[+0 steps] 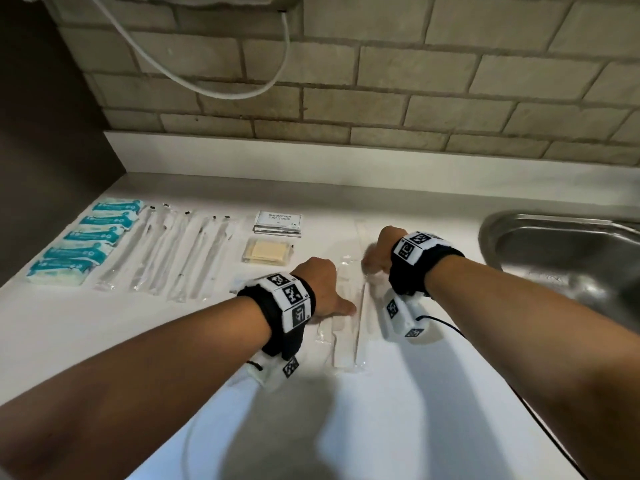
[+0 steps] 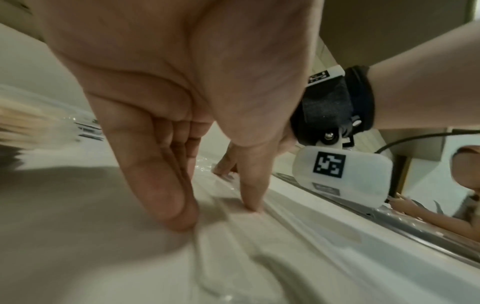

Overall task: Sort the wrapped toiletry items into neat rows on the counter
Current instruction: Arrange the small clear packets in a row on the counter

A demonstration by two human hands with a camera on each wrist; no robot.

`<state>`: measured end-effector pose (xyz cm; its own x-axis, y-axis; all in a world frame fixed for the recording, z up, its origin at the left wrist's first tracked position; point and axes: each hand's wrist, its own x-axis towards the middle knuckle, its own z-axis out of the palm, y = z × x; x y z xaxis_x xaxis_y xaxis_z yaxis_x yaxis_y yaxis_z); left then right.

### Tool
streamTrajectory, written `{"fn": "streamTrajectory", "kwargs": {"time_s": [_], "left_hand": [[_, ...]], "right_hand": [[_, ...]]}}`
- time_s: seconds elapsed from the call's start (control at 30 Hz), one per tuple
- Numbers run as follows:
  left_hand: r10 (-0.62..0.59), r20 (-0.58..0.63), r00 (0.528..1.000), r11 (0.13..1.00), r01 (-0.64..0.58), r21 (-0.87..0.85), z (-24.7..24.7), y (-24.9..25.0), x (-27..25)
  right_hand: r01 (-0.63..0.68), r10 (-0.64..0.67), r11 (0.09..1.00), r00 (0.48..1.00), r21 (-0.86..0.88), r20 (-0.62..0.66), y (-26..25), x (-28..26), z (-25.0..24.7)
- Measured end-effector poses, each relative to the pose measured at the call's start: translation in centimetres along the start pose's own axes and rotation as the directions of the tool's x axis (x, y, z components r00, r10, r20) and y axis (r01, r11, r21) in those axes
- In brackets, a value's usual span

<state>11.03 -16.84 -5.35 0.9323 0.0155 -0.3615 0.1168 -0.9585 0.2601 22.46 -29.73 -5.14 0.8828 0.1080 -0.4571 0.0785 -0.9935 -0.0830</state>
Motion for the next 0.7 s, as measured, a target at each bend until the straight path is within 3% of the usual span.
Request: {"fn": "streamTrajectory", "kwargs": {"time_s": [0.27,0.4,0.7], "left_hand": [[-0.077,-0.109,0.991,0.983,0.057,-0.172,-0.1,0.3,1.1],[-0.126,-0.246,0.961,0.945,0.040,-0.326,-1.0,0.8,1.3],[-0.110,-0.281,0.953,0.838,-0.063,-0.542,-1.9,5.5,2.7]], "right_hand": [[0.000,-0.012,0.982,0.998,0.187,0.066,3.5,2.0,1.1],[0.009,-0.016,0.984,0.999,0.179,0.034,5.4,-0.2,1.0],[-0.018,0.024,0.974,0.999,0.225,-0.024,10.7,-4.9,1.9]]}}
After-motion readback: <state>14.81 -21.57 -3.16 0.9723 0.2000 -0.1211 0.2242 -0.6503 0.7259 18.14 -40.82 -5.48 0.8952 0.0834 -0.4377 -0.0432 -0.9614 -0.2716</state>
